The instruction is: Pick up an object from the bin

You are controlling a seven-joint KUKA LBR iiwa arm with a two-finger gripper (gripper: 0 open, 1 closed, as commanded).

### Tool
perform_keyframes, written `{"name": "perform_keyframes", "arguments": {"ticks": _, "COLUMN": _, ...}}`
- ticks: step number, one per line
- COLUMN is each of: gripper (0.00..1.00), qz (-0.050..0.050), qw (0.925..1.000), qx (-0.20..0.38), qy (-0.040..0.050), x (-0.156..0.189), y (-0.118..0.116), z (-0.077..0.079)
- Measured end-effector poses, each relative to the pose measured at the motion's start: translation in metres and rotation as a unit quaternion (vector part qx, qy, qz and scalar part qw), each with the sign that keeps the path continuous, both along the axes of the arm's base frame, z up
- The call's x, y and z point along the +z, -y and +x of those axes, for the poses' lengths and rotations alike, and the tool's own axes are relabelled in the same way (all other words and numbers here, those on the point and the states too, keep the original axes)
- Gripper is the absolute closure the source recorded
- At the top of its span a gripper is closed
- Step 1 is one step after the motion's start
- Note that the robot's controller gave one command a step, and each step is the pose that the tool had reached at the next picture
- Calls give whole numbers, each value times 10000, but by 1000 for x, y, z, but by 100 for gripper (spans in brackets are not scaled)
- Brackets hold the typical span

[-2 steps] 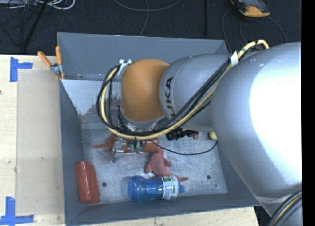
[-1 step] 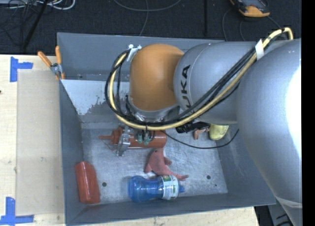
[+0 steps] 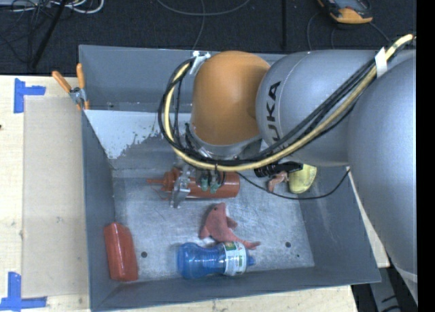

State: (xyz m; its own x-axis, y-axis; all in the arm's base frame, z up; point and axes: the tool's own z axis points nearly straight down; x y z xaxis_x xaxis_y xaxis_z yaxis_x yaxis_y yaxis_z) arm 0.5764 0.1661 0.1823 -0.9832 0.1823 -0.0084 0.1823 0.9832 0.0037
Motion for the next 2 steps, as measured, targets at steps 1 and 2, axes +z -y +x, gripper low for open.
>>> {"name": "perform_keyframes", "arguments": {"ticks": 1, "gripper": 100, "qz": -14, "qw": 10000, "qx": 11, "qy": -35, "x": -8, "y": 3, "z": 1}}
{"name": "perform_keyframes", "arguments": {"ticks": 2, "gripper": 100, "qz": -10, "qw": 9999, "qx": 150, "qy": -27, "x": 19, "y": 0, "z": -13}}
